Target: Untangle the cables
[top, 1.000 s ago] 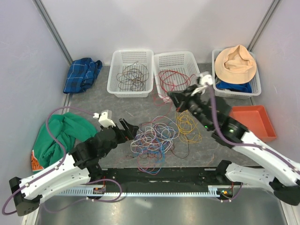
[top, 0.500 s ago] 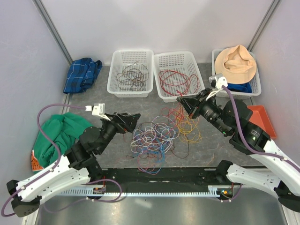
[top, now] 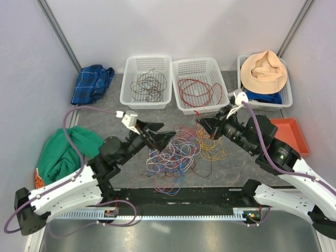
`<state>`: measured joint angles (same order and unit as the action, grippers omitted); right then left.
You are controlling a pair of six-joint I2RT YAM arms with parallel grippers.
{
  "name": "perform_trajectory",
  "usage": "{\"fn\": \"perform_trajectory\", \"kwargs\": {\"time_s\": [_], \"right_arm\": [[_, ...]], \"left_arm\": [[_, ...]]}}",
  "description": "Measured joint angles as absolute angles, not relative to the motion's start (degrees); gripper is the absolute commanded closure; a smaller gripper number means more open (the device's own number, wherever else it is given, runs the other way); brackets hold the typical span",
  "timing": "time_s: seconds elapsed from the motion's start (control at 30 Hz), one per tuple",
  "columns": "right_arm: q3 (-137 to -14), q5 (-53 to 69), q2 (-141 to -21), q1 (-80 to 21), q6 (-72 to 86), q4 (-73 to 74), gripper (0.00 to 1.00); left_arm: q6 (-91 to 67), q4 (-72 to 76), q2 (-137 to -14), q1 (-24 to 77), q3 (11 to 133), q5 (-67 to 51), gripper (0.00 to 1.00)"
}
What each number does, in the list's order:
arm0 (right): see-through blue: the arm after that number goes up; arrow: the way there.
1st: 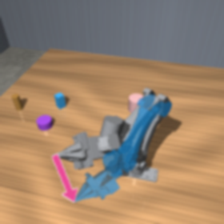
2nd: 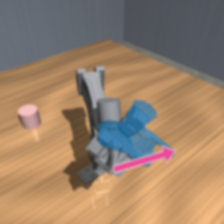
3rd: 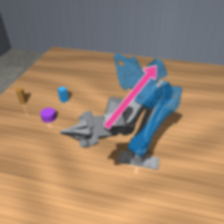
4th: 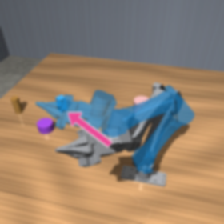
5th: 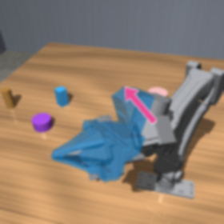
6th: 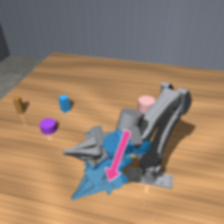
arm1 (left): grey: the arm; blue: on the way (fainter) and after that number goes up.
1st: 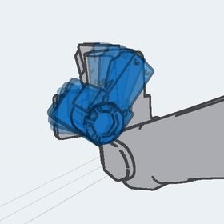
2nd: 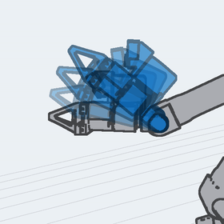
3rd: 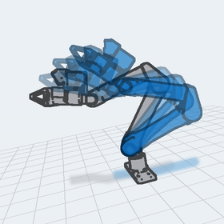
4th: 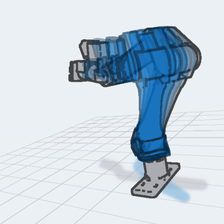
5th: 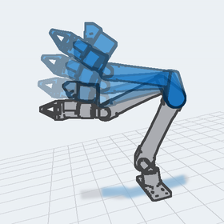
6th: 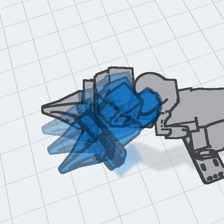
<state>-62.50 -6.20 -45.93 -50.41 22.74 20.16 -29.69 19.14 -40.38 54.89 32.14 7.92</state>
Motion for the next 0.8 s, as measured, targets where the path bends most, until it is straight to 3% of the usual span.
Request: {"fn": "perform_trajectory", "kwargs": {"time_s": [0.47,0.57,0.67,0.73,0.77,0.8], "right_arm": [[-62.5,-2.5,-44.4,-50.4,23.8,20.2,1.0],[-62.5,-2.3,-44.4,-50.4,23.8,20.2,1.0],[-62.4,-2.3,-44.2,-50.4,23.8,20.3,1.0],[-62.3,-2.3,-44.1,-50.4,23.8,20.3,1.0],[-62.3,-2.3,-44.1,-50.4,23.8,20.3,1.0],[-62.3,-2.4,-44.0,-50.4,23.8,20.3,1.0]], "left_arm": [[-28.9,26.3,-56.3,54.9,32.7,-3.5,0.09],[-28.9,28.0,-58.8,54.9,33.3,-5.7,0.15],[-29.1,29.4,-61.3,54.9,34.4,-8.0,0.28],[-29.3,30.3,-62.7,54.9,35.0,-9.2,0.47],[-29.5,30.7,-63.2,54.9,35.1,-9.6,0.62],[-29.6,30.9,-63.7,54.9,35.2,-10.0,0.98]]}}
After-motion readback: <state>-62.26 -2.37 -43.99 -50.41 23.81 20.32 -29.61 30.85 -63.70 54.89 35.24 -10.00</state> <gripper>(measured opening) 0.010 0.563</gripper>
